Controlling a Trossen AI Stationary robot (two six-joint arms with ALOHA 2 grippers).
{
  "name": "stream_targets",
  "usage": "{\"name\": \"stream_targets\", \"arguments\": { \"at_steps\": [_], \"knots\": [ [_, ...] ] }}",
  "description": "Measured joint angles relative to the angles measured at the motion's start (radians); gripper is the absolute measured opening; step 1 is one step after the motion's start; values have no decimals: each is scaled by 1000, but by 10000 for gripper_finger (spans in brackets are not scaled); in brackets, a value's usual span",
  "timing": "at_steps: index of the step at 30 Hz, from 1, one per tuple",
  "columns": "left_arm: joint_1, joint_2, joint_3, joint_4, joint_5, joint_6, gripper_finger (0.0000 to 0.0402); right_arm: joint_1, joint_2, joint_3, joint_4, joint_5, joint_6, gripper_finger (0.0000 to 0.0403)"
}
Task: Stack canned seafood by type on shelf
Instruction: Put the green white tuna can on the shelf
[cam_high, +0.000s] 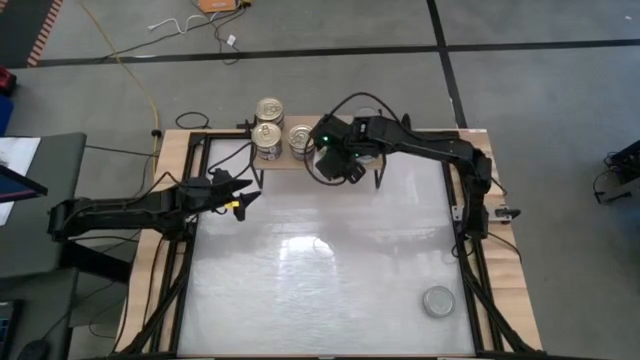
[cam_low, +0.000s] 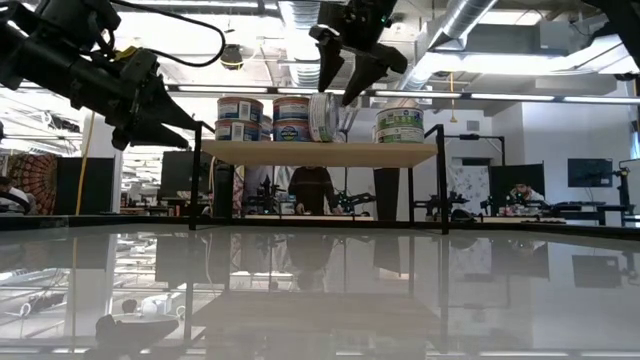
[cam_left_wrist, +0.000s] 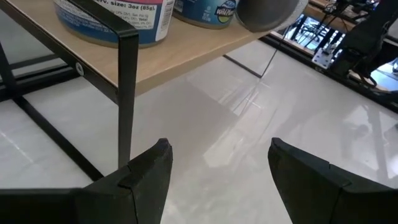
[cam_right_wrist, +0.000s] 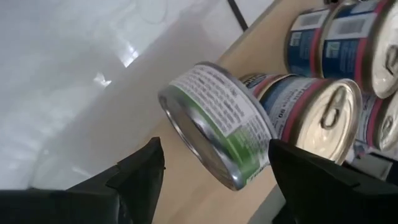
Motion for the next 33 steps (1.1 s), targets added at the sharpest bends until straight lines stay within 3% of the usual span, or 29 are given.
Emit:
{"name": "stream_targets", "arguments": {
  "at_steps": [17, 23, 28, 33],
  "knots": [
    [-6, 0, 0, -36, 8, -26, 254, 14, 43, 0, 38, 11, -193, 319],
    [-32, -1, 0, -51, 9, -52, 254, 35, 77, 0, 38, 86, -207, 312],
    [-58, -1, 0, -59, 9, -71, 254, 58, 83, 0, 4, 154, -198, 256],
    [-73, -1, 0, -64, 9, -77, 254, 86, 78, 1, -2, 205, -169, 160]
  ]
}}
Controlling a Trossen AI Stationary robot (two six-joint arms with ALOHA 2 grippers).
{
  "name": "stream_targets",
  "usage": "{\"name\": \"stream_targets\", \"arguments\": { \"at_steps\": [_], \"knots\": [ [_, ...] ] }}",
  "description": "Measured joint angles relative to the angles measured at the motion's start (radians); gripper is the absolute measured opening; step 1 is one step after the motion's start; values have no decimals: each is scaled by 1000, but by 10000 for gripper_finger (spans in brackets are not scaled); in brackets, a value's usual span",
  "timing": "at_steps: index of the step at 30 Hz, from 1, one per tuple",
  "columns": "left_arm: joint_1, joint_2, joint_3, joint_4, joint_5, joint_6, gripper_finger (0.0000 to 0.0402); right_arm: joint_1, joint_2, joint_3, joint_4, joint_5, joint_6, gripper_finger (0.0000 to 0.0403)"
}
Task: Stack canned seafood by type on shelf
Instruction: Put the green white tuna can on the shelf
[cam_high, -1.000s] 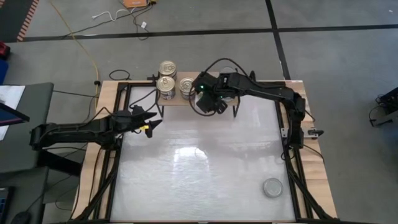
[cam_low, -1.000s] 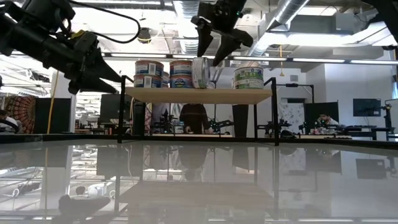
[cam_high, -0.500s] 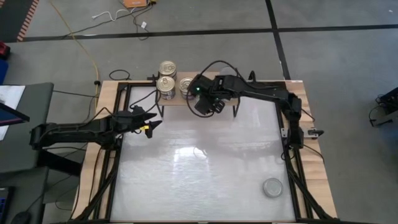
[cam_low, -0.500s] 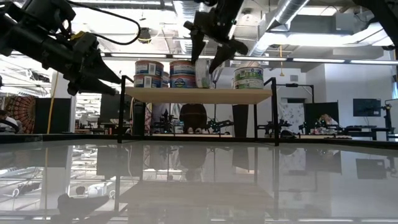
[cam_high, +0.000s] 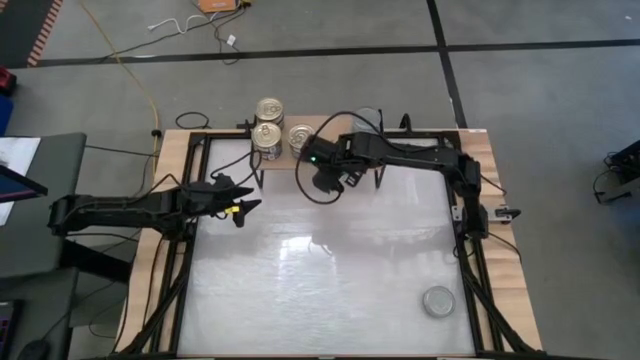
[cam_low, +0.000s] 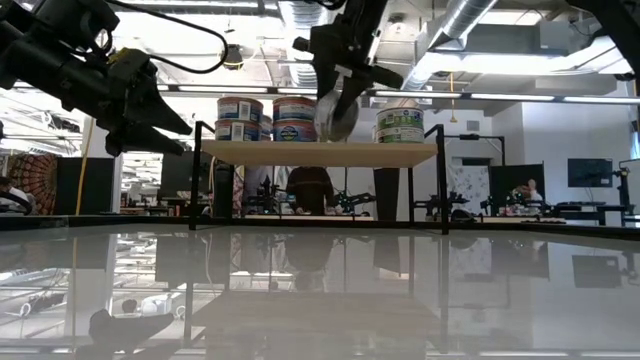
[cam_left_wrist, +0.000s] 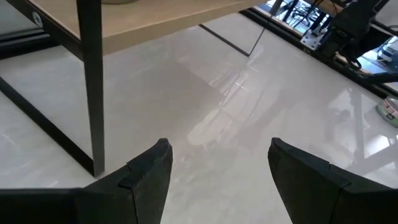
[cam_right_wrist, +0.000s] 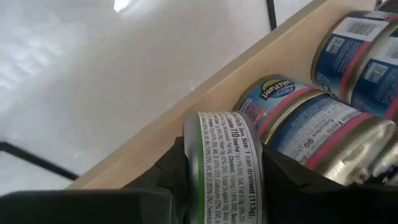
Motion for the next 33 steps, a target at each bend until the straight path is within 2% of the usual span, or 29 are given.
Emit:
{"name": "stream_targets", "arguments": {
  "at_steps": [4, 10, 18, 22, 25, 27, 29, 31, 33],
  "knots": [
    [-1, 0, 0, 0, 0, -3, 254, 27, -18, 20, -19, 48, 112, 162],
    [-1, 1, 0, -3, 0, -2, 254, 32, -67, 23, -22, 51, 588, 162],
    [-1, 0, 0, -13, 0, 11, 254, 103, -126, 17, -86, 61, 989, 162],
    [-1, 0, 0, -16, 0, 28, 254, 182, -181, -60, -166, 142, 1180, 162],
    [-1, 0, 0, -16, 0, 34, 254, 255, -243, -169, -147, 225, 1352, 162],
    [-1, 0, 0, -17, 0, 35, 254, 305, -291, -269, -74, 295, 1449, 162],
    [-1, 0, 0, -28, 0, 35, 254, 345, -332, -384, 102, 392, 1478, 162],
    [-1, 0, 0, -40, 0, 41, 254, 355, -357, -500, 329, 452, 1429, 162],
    [-1, 0, 0, -57, 0, 57, 254, 336, -363, -595, 544, 456, 1332, 162]
  ]
}}
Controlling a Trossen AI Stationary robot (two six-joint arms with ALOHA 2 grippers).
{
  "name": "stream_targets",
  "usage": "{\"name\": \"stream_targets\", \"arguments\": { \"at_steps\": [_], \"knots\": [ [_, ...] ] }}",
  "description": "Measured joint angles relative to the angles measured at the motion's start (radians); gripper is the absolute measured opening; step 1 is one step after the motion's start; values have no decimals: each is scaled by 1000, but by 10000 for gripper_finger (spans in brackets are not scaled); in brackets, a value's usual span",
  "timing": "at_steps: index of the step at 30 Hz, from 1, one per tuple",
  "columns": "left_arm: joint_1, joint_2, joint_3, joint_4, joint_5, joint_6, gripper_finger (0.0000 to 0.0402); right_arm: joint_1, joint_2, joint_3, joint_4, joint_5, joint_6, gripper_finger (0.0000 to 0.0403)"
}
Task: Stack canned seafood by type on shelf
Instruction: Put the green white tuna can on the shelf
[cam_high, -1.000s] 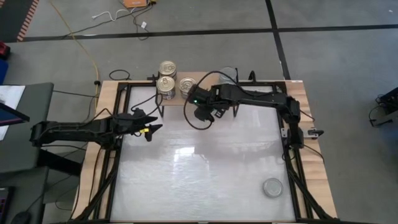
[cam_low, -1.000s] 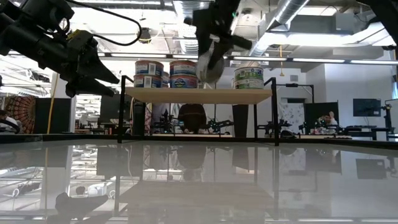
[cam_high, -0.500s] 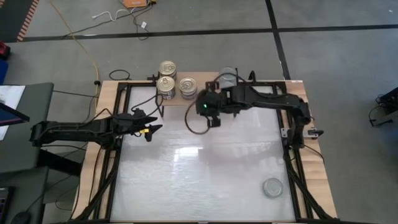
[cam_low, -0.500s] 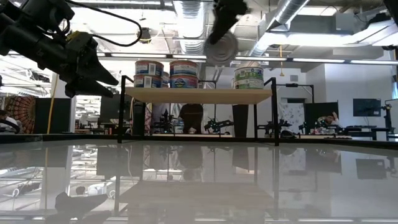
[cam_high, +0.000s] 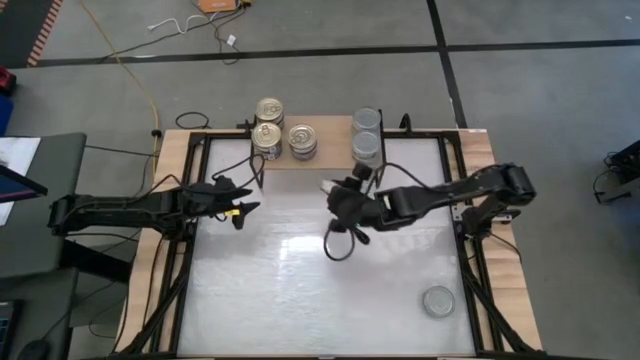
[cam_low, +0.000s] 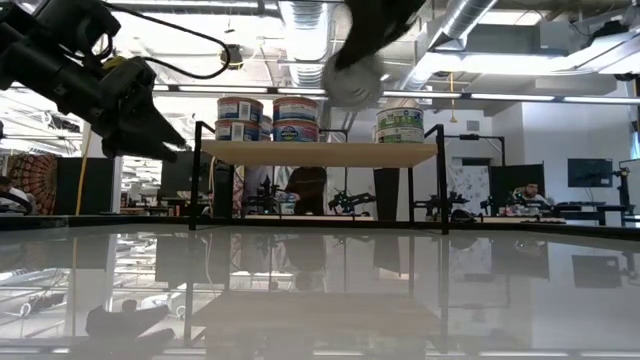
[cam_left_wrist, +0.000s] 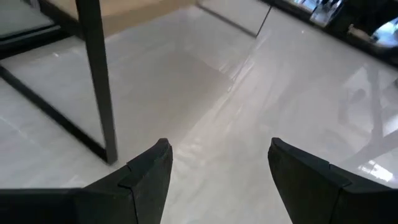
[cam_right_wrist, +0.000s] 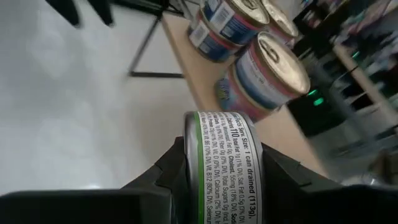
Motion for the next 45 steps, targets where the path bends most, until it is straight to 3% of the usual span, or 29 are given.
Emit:
{"name": "stream_targets", "arguments": {
  "at_steps": [3, 8, 12, 17, 23, 29, 32, 41, 45],
  "knots": [
    [0, 0, 0, -25, 0, 3, 254, -43, 20, -65, 177, -2, -175, 162],
    [0, 0, 0, -33, 0, -5, 254, -111, 54, -67, 277, -17, -481, 162],
    [0, 0, 0, -28, -2, -19, 254, -167, 55, -67, 275, -126, -600, 162],
    [0, 0, 0, -25, -3, -21, 254, -229, 56, -67, 264, -152, -697, 162],
    [0, 0, 0, -25, -4, -23, 254, -295, 56, -67, 251, -226, -728, 166],
    [0, 0, 0, -25, -5, -43, 254, -329, 55, -67, 255, -227, -718, 257],
    [0, 0, 0, -25, -5, -46, 254, -324, 55, -67, 247, -264, -676, 280],
    [0, 0, 0, -25, -5, -48, 254, -277, 54, -67, 247, -275, -660, 289],
    [0, 0, 0, -25, -5, -46, 254, -236, 45, -67, 267, -210, -660, 290]
  ]
}}
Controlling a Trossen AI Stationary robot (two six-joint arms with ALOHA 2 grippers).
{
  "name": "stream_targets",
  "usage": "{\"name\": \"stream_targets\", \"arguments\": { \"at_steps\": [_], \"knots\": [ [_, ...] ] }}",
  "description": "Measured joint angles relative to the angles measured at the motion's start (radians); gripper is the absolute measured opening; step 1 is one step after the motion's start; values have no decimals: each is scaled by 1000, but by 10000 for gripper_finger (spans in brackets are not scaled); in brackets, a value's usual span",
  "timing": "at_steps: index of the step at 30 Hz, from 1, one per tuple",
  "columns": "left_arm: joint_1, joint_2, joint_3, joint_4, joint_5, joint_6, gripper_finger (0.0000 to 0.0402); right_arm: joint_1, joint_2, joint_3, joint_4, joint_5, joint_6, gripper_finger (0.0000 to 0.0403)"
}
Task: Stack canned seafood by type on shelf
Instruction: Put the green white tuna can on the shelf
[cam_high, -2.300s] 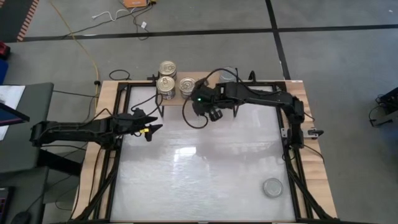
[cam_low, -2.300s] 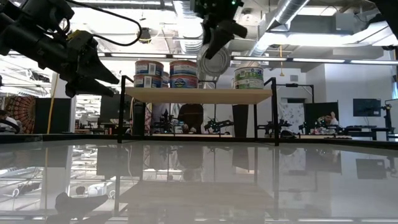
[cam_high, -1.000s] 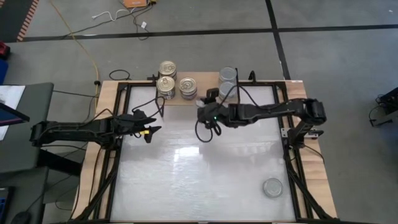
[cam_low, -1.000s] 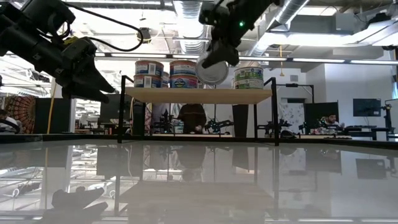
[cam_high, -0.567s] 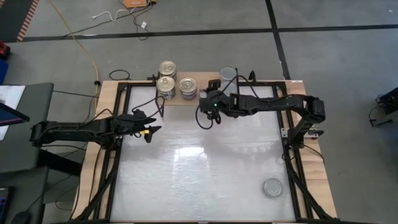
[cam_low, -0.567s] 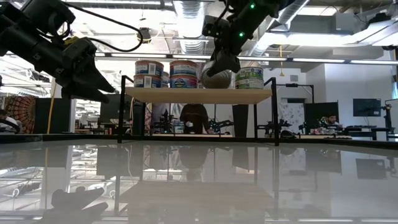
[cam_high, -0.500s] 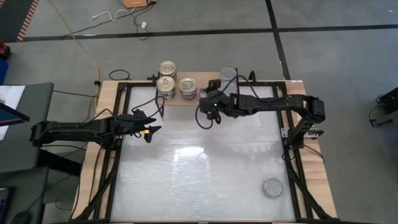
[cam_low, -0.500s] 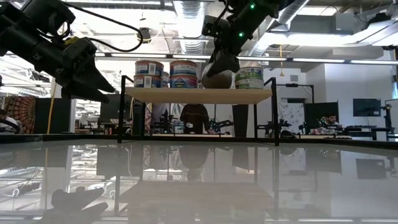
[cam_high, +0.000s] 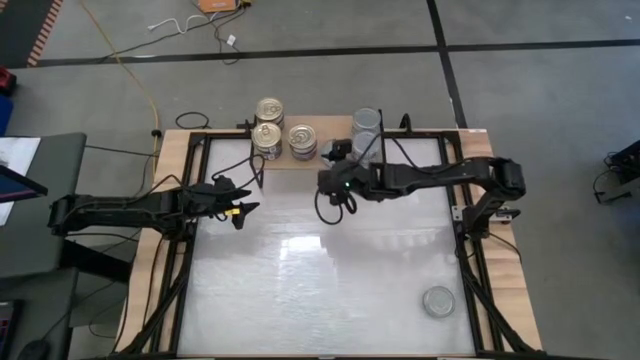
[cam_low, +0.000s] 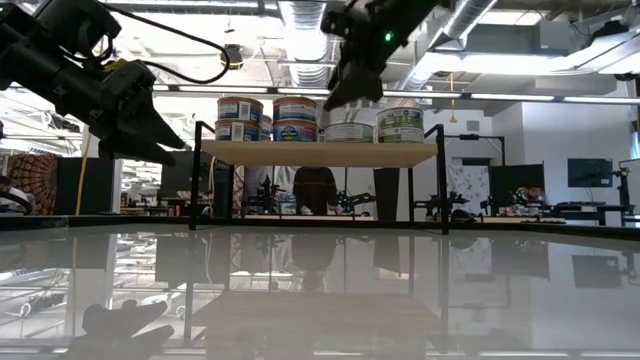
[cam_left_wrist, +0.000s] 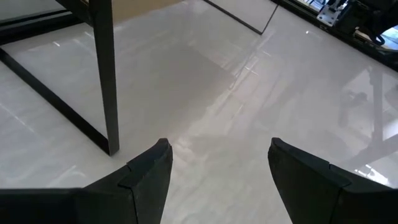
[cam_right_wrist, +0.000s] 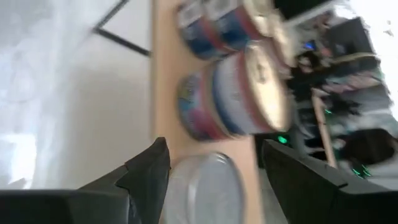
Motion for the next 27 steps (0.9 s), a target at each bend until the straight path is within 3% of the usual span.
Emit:
{"name": "stream_targets", "arguments": {
  "at_steps": [6, 10, 13, 18, 21, 24, 27],
  "knots": [
    [0, 0, 0, 1, 0, 0, 254, 73, -60, 1, -14, 224, 117, 291],
    [0, 0, 0, 1, 0, -7, 254, 142, -116, 1, -48, 381, 426, 291],
    [0, 0, 0, 1, 0, -7, 254, 184, -156, 1, -103, 437, 743, 290],
    [0, 0, 0, 1, -1, 24, 254, 210, -178, 1, -247, 409, 1436, 289],
    [0, 0, 0, 1, -1, 24, 254, 200, -160, 1, -338, 326, 1737, 272],
    [0, 0, 0, 0, -1, 24, 254, 175, -138, 1, -381, 212, 1887, 212],
    [0, 0, 0, 0, 0, 24, 254, 141, -136, 1, -380, 117, 1919, 107]
  ]
}}
